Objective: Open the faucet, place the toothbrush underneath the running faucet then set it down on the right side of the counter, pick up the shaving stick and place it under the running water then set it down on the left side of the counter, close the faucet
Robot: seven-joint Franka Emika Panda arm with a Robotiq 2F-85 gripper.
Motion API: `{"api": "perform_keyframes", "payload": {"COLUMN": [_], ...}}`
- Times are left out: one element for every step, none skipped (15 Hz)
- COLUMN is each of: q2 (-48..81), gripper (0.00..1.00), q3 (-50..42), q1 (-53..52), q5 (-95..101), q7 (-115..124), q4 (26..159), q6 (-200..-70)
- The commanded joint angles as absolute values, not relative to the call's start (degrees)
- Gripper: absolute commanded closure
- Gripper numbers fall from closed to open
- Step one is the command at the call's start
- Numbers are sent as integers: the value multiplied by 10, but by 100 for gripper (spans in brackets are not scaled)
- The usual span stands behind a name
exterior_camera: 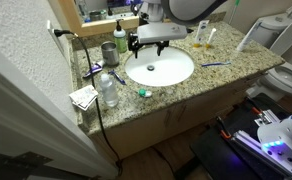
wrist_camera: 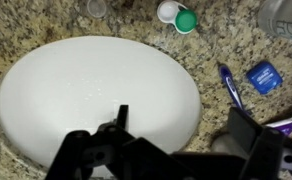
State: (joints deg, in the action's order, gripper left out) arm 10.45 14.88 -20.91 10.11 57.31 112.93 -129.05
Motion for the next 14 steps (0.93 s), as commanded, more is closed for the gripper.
{"api": "perform_keyframes", "payload": {"q2": [170,190,145,155,158,157,154,162,176,182,186,192,204,217], "gripper": [0,0,0,0,0,0,0,0,0,0,0,0,0,0], "q3": [150,147,143,142,141,141,141,144,152,147,146,145,144,145], "q1": [-230,-237,-237,-241,-242,-241,-241,-237,-229,-230,-231,-231,-230,-228], "q5": [154,171,145,147,147,147,147,144,139,151,153,153,149,140], "q7": [511,491,529,527,528,529,529,497,433,413,383,352,316,278], "q4": [1064,1042,1090,1080,1079,1080,1080,1076,1070,1069,1071,1070,1065,1059], "q6": [-1290,-1292,-1291,-1291,-1291,-1291,-1291,-1289,-1313,-1330,-1346,-1359,-1371,-1385]}}
